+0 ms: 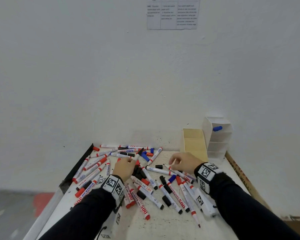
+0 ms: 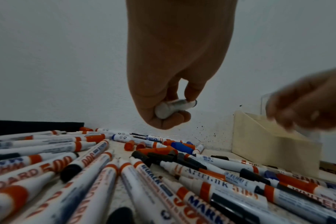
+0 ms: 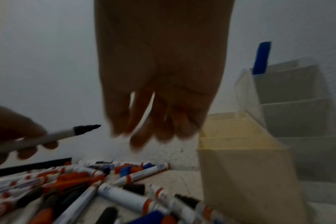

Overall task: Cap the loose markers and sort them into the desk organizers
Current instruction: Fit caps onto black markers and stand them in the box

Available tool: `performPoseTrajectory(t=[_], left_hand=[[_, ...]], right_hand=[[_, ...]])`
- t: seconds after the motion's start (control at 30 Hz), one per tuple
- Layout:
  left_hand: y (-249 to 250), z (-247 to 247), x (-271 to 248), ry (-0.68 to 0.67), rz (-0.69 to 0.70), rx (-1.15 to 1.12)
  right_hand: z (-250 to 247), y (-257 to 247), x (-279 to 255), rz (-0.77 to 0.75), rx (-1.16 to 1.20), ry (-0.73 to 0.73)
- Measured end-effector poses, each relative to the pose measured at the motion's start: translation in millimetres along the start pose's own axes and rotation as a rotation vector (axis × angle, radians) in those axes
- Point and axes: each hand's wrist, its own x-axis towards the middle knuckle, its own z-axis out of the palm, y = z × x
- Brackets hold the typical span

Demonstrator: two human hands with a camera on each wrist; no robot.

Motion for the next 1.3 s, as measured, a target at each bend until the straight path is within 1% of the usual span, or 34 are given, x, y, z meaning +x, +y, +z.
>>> performPoseTrajectory(t=[0.03, 0.07, 0.1, 0.13, 0.2, 0.27, 0.4, 0.47, 0.5, 0.53, 0.6, 0.67, 0.7, 0.73, 0.8, 0.87, 0.9, 0.93, 1.0, 1.07, 1.2, 1.3], left_hand=[[-3, -5, -2, 0.005, 0.001, 0.016], [-6, -10, -4, 0.009, 0.0, 0.021], [-8, -15, -6, 0.017, -0.002, 0.015], [-11, -20, -8, 0.027, -0.011, -0.003], [-16, -30, -12, 0.055, -0.041, -0.051], [-23, -39, -14, 0.073, -0.057, -0.076], [-35, -49, -10, 0.085, -0.081, -0.084], [-39, -54, -9, 0.092, -0.102, -0.088], [-41, -56, -8, 0.098, -0.103, -0.089], [-44, -58, -6, 0.104, -0.102, -0.084], [-50, -64, -5, 0.112, -0.104, -0.085], [-56, -67, -4, 0.11, -0.108, -0.069], [-59, -69, -3, 0.106, -0.107, -0.054], [-61, -70, -3, 0.102, -0.109, -0.042], [-67, -72, -2, 0.101, -0.105, -0.035], [-70, -73, -1, 0.105, -0.111, -0.041], [-71, -74, 0, 0.11, -0.113, -0.043], [-71, -74, 1, 0.108, -0.113, -0.041], [-72, -73, 1, 0.095, -0.114, -0.04], [-73, -70, 0, 0.08, -0.112, -0.033], [-76, -63, 1, 0.075, -0.094, -0.003], [-78, -54, 2, 0.069, -0.065, 0.017]], right_hand=[[9, -3, -1, 0.038, -0.055, -0.177], [18, -6, -2, 0.066, -0.076, -0.296], [26, -8, -1, 0.088, -0.08, -0.366], [34, -9, -1, 0.094, -0.087, -0.405], [48, -10, 1, 0.084, -0.152, -0.437], [57, -12, 6, 0.068, -0.21, -0.399], [64, -21, 23, 0.046, -0.293, -0.213], [68, -31, 34, 0.026, -0.265, -0.12], [71, -38, 38, 0.0, -0.246, -0.105], [74, -45, 41, -0.036, -0.238, -0.12], [84, -58, 48, -0.128, -0.264, -0.22], [96, -65, 55, -0.157, -0.308, -0.288], [102, -67, 58, -0.139, -0.326, -0.274], [105, -68, 60, -0.117, -0.334, -0.231], [111, -71, 64, -0.093, -0.35, -0.113], [114, -76, 69, -0.103, -0.419, 0.004], [116, -79, 72, -0.112, -0.442, 0.04], [117, -81, 75, -0.123, -0.455, 0.05], [122, -86, 81, -0.125, -0.477, 0.009], [125, -90, 84, -0.082, -0.489, -0.045], [131, -90, 91, -0.014, -0.46, -0.021], [131, -91, 94, 0.018, -0.45, -0.037]])
